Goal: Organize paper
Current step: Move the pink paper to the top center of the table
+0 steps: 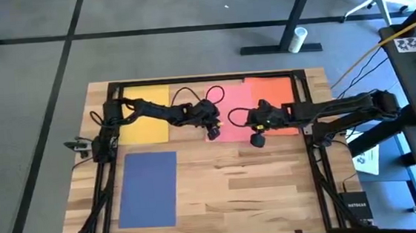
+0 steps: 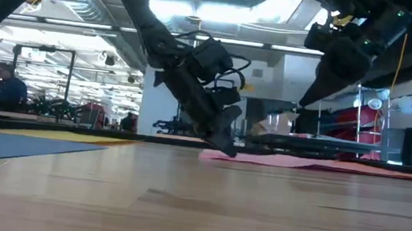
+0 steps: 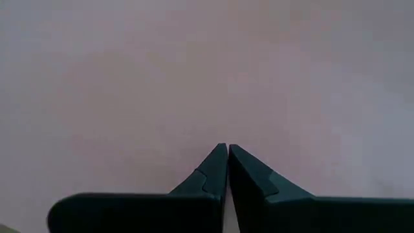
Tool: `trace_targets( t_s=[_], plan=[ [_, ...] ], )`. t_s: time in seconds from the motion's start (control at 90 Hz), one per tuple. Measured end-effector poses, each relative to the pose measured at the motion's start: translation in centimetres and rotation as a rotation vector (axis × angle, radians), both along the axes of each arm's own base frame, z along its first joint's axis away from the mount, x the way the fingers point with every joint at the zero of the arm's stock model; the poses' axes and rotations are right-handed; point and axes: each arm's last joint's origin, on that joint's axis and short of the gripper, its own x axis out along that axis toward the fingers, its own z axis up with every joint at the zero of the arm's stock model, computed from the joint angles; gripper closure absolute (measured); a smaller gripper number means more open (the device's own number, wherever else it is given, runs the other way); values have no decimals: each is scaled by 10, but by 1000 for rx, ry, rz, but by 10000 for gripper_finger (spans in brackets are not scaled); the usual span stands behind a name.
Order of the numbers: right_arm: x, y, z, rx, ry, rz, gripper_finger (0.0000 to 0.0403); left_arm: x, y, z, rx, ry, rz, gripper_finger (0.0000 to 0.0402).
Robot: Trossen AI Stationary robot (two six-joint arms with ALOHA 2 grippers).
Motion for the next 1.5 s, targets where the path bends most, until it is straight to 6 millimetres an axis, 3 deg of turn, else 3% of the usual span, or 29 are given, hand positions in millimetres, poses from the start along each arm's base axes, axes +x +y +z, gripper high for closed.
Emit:
trace_targets(
  t_s=[0.8, 1.244, 1.5],
  plan=[
    [-4, 0, -3, 19, 46, -18, 403, -12, -4, -5, 27, 169, 2, 402],
    [-6, 0, -4, 22, 69, -19, 403, -27, -7, 13, 101, 277, -52, 402],
    [-6, 1, -5, 28, 70, -14, 403, -40, -9, 3, 127, 330, -61, 402]
  ],
)
